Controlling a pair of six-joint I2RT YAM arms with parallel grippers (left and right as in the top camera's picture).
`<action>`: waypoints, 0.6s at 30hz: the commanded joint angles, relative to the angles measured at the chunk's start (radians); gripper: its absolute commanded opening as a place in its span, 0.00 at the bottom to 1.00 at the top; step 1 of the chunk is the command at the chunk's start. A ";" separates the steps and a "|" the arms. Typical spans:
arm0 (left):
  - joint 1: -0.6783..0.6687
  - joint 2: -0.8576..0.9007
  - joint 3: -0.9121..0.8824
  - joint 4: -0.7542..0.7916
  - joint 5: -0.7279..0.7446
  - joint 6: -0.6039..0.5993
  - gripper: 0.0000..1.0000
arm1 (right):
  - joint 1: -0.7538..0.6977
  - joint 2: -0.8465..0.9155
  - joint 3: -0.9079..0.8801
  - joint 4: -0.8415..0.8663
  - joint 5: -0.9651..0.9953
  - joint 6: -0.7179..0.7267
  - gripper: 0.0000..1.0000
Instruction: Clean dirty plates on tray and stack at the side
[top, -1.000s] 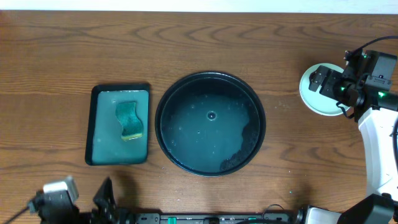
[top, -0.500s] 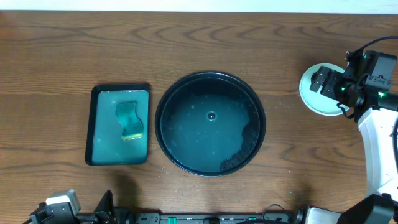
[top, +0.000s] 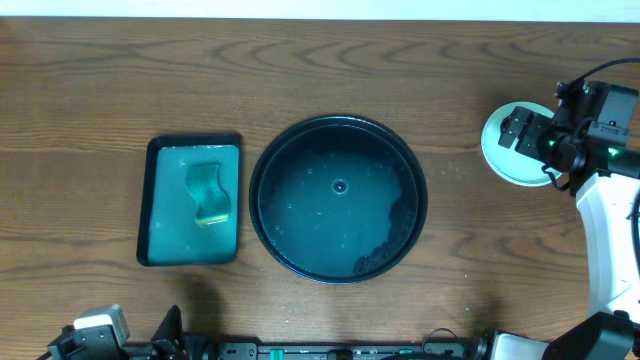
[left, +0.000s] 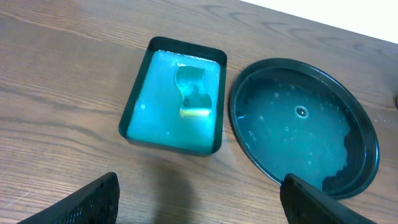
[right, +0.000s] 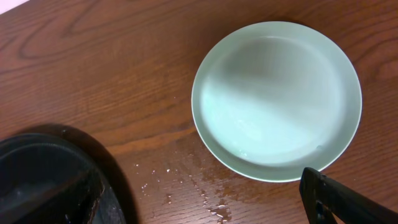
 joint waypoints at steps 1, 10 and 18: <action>-0.003 0.000 0.010 -0.002 -0.002 0.002 0.83 | 0.006 -0.005 0.013 0.000 0.006 -0.011 0.99; -0.003 0.000 0.010 -0.002 -0.002 0.002 0.83 | 0.006 -0.005 0.013 0.000 0.006 -0.011 0.99; -0.003 0.000 0.010 -0.002 -0.002 0.003 0.83 | 0.006 0.003 0.013 0.000 0.006 -0.011 0.99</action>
